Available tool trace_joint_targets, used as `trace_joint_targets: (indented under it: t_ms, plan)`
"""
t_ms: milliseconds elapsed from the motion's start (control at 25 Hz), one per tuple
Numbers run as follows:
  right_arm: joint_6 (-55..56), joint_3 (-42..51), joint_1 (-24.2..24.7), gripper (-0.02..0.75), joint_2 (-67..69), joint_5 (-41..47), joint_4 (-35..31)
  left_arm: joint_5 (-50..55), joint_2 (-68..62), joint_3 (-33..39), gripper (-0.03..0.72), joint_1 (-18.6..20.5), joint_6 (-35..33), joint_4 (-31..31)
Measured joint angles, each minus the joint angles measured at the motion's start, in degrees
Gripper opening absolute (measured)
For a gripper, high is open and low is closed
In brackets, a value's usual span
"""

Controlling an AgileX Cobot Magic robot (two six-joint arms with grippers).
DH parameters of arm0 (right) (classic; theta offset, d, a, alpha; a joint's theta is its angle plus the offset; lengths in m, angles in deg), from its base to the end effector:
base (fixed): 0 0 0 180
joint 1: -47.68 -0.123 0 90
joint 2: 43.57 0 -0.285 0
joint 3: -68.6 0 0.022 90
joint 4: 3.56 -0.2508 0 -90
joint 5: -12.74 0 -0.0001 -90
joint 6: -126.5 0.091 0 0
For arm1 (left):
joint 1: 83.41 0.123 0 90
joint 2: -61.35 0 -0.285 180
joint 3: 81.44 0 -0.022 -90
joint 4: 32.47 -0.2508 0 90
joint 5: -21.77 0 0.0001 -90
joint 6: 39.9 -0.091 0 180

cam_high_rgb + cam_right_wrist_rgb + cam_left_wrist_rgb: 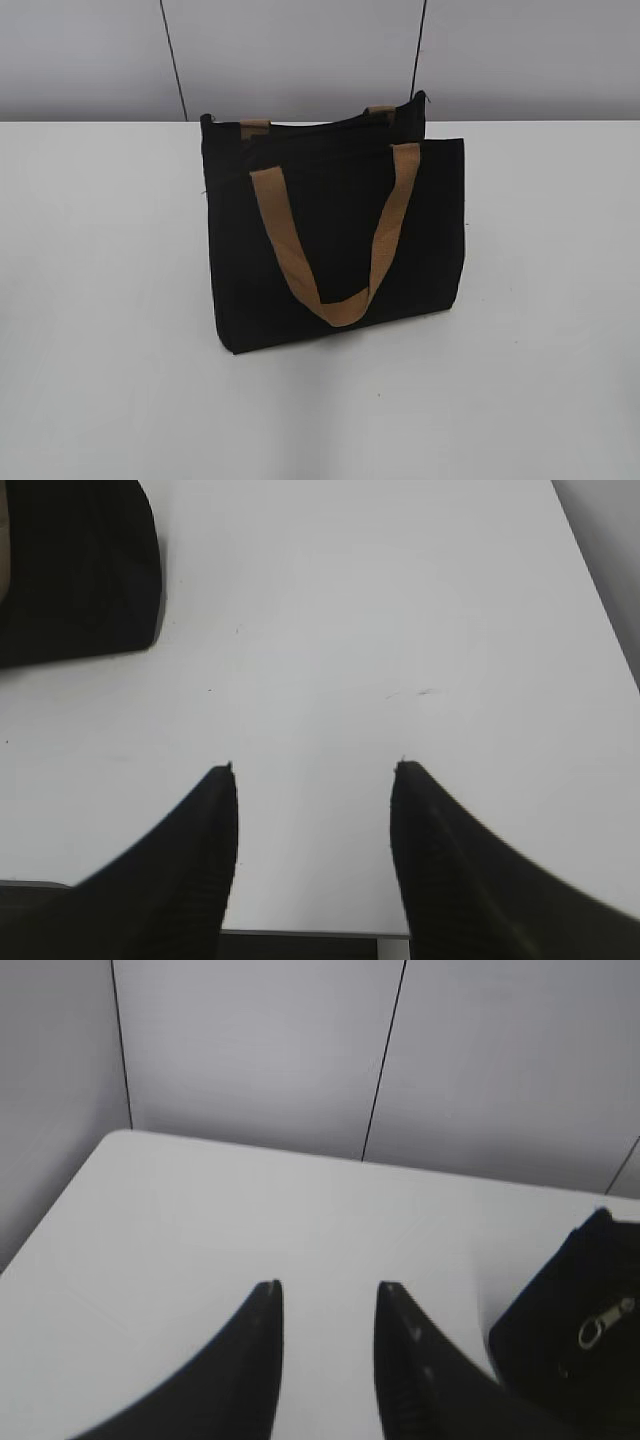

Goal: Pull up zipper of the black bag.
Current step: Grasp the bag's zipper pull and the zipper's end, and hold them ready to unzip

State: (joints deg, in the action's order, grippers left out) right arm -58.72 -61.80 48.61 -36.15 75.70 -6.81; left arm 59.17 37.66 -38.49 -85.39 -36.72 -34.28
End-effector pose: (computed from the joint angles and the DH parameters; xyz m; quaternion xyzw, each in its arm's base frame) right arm -0.0054 0.0047 0.2693 -0.0339 0.8649 0.0015 0.5007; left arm 0.0488 0.0001 0.3350 -0.0043 0.7881 -0.0124 0.6154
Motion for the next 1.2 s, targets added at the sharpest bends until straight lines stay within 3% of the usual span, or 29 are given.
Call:
trace_joint_targets:
  t_ms: [560, 800, 1000, 1200]
  plan:
    - [0.0, 0.0, 0.0, 0.389, 0.0, 0.0, 0.0, -33.7, -23.2, 0.5, 0.239, -7.1, -0.1, -0.8]
    - [0.0, 0.0, 0.0, 0.389, 0.0, 0.0, 0.0, -53.3, -34.0, 7.2, 0.239, -10.2, -0.1, -1.4]
    - [0.0, 0.0, 0.0, 0.389, 0.0, 0.0, 0.0, -64.0, -42.4, 12.1, 0.239, -14.9, -0.1, -1.7]
    - [0.0, 0.0, 0.0, 0.389, 0.0, 0.0, 0.0, -71.1, -51.4, 13.8, 0.240, -16.4, -0.1, -3.2]
